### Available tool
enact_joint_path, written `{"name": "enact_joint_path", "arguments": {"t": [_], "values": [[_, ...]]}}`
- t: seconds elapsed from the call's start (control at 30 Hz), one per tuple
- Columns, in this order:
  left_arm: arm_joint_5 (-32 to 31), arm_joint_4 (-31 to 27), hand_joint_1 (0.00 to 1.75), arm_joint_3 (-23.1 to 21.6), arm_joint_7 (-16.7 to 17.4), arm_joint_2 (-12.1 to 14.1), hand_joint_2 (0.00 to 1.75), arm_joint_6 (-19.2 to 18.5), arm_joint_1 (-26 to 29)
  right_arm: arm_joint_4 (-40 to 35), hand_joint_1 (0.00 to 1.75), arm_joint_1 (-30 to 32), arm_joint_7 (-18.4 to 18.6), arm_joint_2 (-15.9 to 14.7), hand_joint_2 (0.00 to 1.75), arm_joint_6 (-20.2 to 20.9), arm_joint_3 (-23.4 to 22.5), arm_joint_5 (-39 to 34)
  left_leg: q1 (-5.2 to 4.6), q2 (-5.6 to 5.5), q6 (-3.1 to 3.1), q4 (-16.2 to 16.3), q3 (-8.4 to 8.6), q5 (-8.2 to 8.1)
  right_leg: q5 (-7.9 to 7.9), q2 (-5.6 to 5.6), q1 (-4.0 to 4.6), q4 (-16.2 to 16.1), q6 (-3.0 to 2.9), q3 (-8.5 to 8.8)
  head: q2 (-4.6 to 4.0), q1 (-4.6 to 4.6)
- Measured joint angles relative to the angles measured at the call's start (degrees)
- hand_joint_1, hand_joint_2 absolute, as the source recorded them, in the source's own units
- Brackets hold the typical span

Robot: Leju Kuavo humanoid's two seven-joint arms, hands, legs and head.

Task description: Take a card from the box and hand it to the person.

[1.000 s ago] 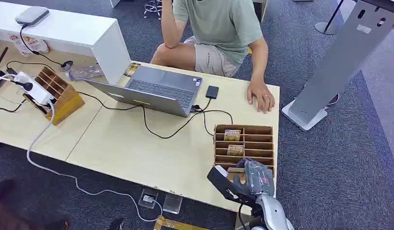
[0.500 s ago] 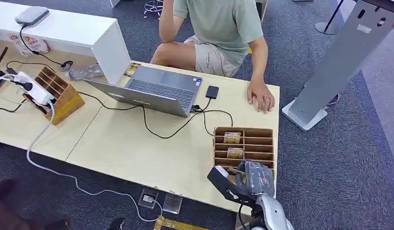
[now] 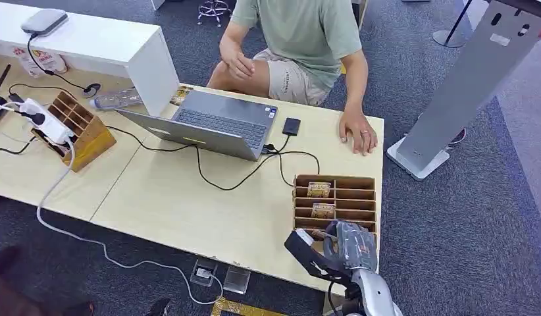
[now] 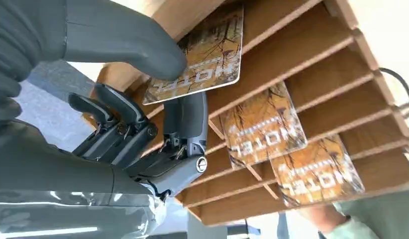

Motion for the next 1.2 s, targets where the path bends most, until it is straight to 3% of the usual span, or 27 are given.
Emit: {"name": "enact_joint_path", "arguments": {"t": [0.33, 0.6, 0.77, 0.93, 1.03, 1.2], "values": [[1.31, 0.00, 0.00, 0.00, -0.20, 0.00, 0.00, 0.92, 0.02, -7.20, 1.75, 0.08, -3.93, -1.07, 1.75, -6.75, -1.64, 3.54, 0.00, 0.00, 0.00, 0.00, 0.02, 0.00, 0.00, 0.00, 0.00, 0.00, 0.00, 0.01, 0.00, 0.00], [1.68, 0.00, 0.00, 0.00, -0.26, 0.00, 0.00, 1.11, 0.02, -14.65, 1.75, 0.10, -4.85, -2.36, 1.75, -8.37, -3.50, 3.98, 0.00, 0.00, 0.00, 0.00, 0.01, 0.00, 0.00, 0.00, 0.00, 0.00, 0.00, 0.00, 0.00, 0.00], [1.94, 0.00, 0.00, -0.07, -0.02, 0.00, 0.00, 1.09, -0.02, -15.76, 1.75, -1.44, -5.29, -2.49, 1.75, -7.03, -3.89, -0.29, 0.00, 0.01, 0.00, 0.00, -0.04, 0.00, 0.00, 0.01, 0.00, 0.01, 0.00, 0.02, 0.00, 0.02], [0.83, 0.00, 0.00, -1.01, 0.00, 0.04, 0.00, -0.31, -0.27, -8.18, 1.75, -9.03, -8.90, -0.28, 1.75, -5.64, -3.58, -8.71, 0.00, -0.01, -0.03, 0.00, -0.09, 0.07, 0.03, -0.02, 0.00, 0.11, -0.03, 0.02, 0.00, 0.04], [0.22, 0.00, 0.00, -1.79, -0.74, 0.39, 0.00, -1.94, -0.47, 1.30, 1.75, -15.44, -11.32, 2.81, 1.75, -6.70, -3.19, -12.50, 0.00, -0.03, -0.06, 0.00, -0.15, 0.14, 0.06, -0.05, 0.00, 0.19, -0.07, -0.04, 0.00, -0.02], [-0.02, 0.00, 0.00, -3.17, -1.46, 0.94, 0.00, -3.10, -0.74, 16.14, 1.75, -27.18, -11.67, 6.93, 1.75, -8.06, -2.78, -13.40, 0.00, -0.08, -0.06, 0.00, -0.14, 0.20, 0.10, -0.16, 0.00, 0.22, -0.14, -0.09, 0.00, 0.02]]}}
